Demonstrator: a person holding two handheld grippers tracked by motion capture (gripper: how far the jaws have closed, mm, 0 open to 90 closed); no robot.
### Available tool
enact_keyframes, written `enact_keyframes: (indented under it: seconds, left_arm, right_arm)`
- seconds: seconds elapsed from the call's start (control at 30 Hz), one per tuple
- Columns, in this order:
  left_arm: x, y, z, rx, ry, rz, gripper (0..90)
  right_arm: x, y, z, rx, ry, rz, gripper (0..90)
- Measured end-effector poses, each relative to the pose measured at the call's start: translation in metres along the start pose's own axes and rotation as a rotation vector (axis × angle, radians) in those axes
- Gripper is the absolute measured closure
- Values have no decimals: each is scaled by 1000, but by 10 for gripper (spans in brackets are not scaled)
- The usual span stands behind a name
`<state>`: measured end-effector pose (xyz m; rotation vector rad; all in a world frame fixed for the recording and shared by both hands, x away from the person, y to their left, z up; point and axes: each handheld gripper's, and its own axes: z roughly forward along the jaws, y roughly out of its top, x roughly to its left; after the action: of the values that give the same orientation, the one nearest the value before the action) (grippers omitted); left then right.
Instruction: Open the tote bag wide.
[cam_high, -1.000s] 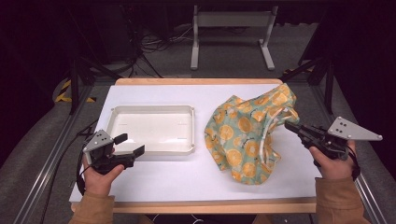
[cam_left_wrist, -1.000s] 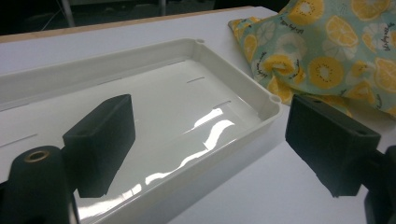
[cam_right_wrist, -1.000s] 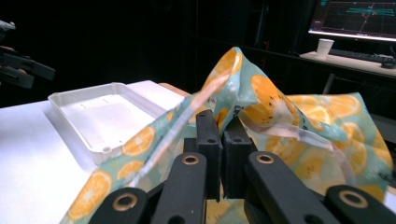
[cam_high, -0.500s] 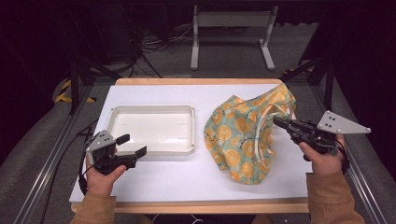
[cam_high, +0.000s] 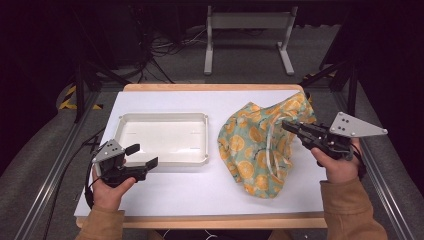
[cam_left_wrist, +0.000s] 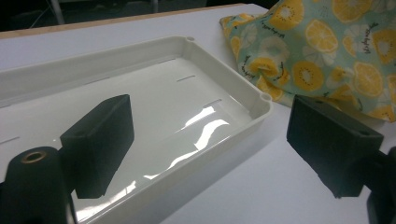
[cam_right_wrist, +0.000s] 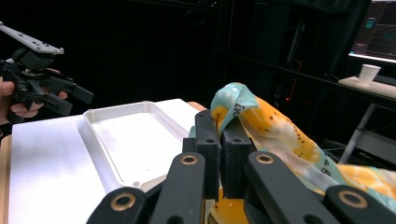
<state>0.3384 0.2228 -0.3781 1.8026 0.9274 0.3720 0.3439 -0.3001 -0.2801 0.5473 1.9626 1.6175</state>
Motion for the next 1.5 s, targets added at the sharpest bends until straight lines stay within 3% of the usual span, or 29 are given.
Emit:
enact_keyframes:
  seconds: [0.2, 0.4, 0.63, 0.77, 1.1, 1.3, 1.5]
  left_arm:
    - [-10, 4, 5, 14, -35, 36, 152]
    - [-9, 4, 4, 9, -34, 21, 151]
    - [-15, 6, 9, 17, -55, 33, 150]
    - [-25, 13, 18, 7, -96, 34, 138]
    - [-60, 38, 51, 17, -185, 121, 135]
    - [-79, 53, 75, 19, -236, 151, 137]
    - [-91, 67, 88, 5, -271, 176, 138]
  right_arm:
    - [3, 4, 10, 9, 17, -7, 876]
    - [6, 8, 22, 20, 41, -12, 877]
    - [7, 6, 29, 36, 52, -10, 878]
    - [7, 6, 32, 39, 55, -13, 878]
    - [6, 8, 34, 43, 59, -21, 878]
    - [5, 7, 34, 42, 59, -15, 878]
    - [4, 7, 34, 40, 61, -17, 878]
